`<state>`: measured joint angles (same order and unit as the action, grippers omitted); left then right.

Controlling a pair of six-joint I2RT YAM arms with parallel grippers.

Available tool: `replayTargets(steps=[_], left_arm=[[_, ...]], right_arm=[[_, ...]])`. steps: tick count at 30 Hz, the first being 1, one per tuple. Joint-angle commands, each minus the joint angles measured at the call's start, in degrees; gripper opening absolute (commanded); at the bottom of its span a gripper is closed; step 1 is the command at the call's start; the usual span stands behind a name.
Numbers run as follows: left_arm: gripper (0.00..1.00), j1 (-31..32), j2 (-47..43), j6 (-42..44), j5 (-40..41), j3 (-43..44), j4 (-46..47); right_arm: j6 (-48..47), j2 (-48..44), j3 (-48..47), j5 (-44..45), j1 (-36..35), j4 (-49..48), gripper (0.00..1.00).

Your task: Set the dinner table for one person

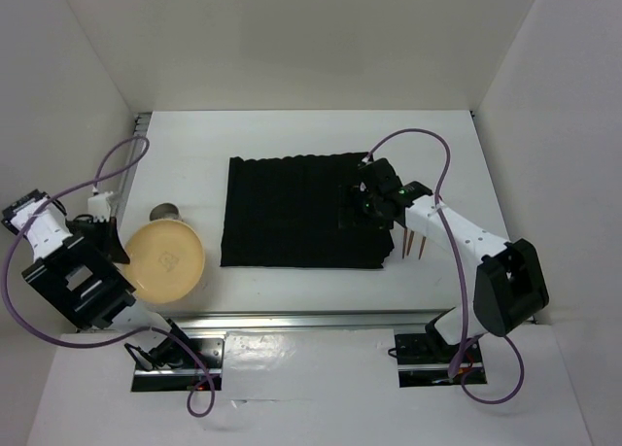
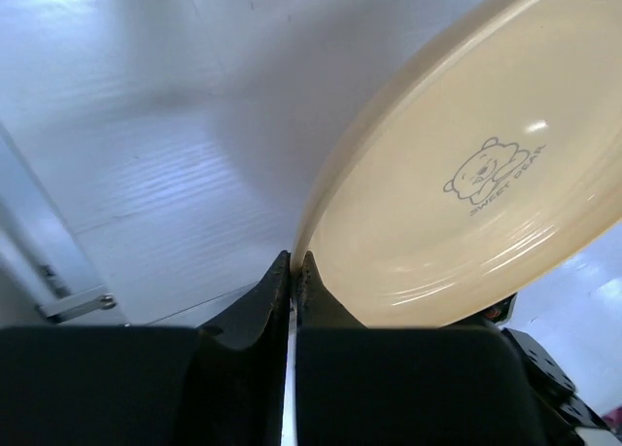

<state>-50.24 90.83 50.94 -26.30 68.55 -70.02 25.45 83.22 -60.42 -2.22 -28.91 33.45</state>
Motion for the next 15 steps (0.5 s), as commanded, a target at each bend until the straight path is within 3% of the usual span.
replayTargets(steps=[1, 6, 8, 14, 15], left_arm=[[0.00, -0.4, -2.8, 2.5, -7.5, 7.4, -8.2], [0.00, 7.0, -2.9, -1.4, -7.0, 16.9, -8.2], [0.00, 11.0, -0.8, -7.1, -7.0, 21.5, -8.2], [0.00, 33.0, 9.9, -23.6, -4.9, 42.6, -8.2], [0.00, 39.4, 11.5, -25.3, -4.1, 47.1, -7.4]], right_arm=[[0.9, -2.4, -1.9, 1.4, -0.4, 0.9, 1.00], [2.8, -2.4, -3.0, 3.6, -0.4, 0.9, 1.00], [2.8, -1.8, -3.0, 4.3, -0.4, 0.9, 1.00], [4.9, 1.9, -5.8, 8.1, -0.4, 4.2, 1.00], [5.5, 1.9, -6.4, 9.1, -0.4, 4.9, 1.00]])
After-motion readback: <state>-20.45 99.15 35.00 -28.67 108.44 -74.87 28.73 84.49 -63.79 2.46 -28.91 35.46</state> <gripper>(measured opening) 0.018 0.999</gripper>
